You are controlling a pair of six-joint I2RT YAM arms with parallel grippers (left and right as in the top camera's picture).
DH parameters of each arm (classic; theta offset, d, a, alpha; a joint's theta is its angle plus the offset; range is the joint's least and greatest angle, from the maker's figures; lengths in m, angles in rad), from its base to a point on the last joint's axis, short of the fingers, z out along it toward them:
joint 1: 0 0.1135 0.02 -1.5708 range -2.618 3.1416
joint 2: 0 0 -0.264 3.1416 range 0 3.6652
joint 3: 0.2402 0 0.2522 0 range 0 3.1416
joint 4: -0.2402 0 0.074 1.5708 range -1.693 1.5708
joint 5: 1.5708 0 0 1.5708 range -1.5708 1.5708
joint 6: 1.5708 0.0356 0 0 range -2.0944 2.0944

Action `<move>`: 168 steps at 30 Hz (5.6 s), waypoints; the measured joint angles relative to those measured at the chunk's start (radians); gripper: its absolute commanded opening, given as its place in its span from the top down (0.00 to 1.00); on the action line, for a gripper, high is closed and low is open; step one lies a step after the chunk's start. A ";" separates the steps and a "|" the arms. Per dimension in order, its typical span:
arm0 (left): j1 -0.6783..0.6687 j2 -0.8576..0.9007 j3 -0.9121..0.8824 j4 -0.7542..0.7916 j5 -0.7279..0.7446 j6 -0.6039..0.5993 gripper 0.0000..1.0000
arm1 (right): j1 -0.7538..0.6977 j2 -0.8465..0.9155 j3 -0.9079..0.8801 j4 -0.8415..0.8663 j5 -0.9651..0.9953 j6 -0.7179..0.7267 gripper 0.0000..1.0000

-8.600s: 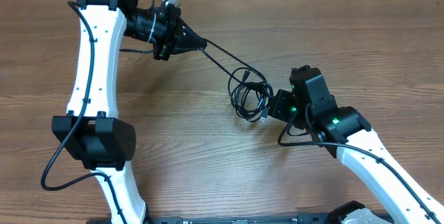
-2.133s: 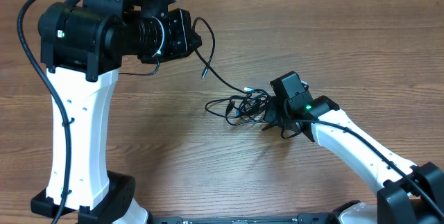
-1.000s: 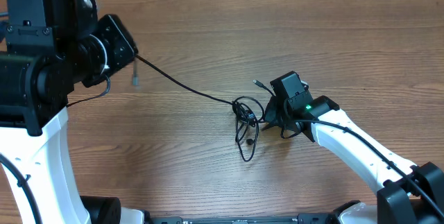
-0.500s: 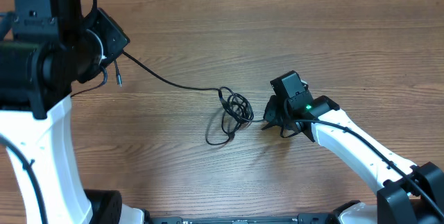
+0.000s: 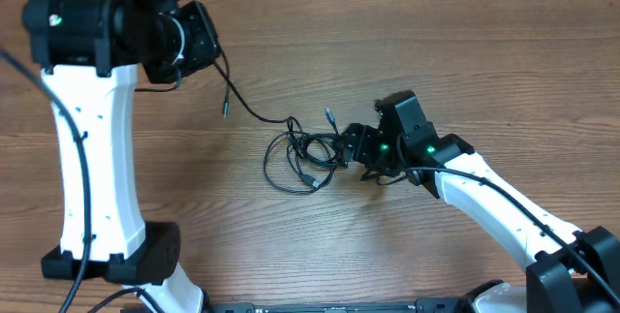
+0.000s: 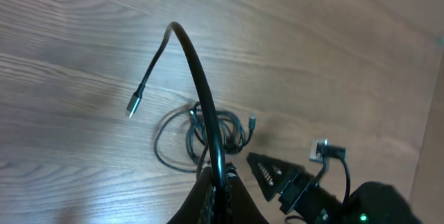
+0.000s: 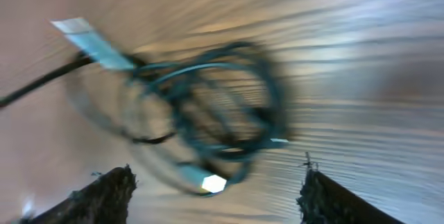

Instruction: Untangle cables

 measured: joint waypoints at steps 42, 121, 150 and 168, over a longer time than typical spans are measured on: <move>-0.146 -0.205 -0.090 0.070 0.375 -0.004 0.96 | 0.168 0.000 0.000 0.151 -0.020 -0.195 0.56; 0.144 -0.269 -0.175 0.000 0.120 0.131 0.96 | 0.168 -0.004 0.011 0.092 0.285 0.034 0.16; -0.092 -0.269 -0.223 0.069 0.246 0.152 0.96 | 0.169 -0.032 0.011 0.124 0.079 -0.067 0.18; -0.106 -0.269 -0.202 0.006 0.265 -0.036 0.96 | 0.169 -0.032 0.009 0.364 -0.134 -0.227 0.12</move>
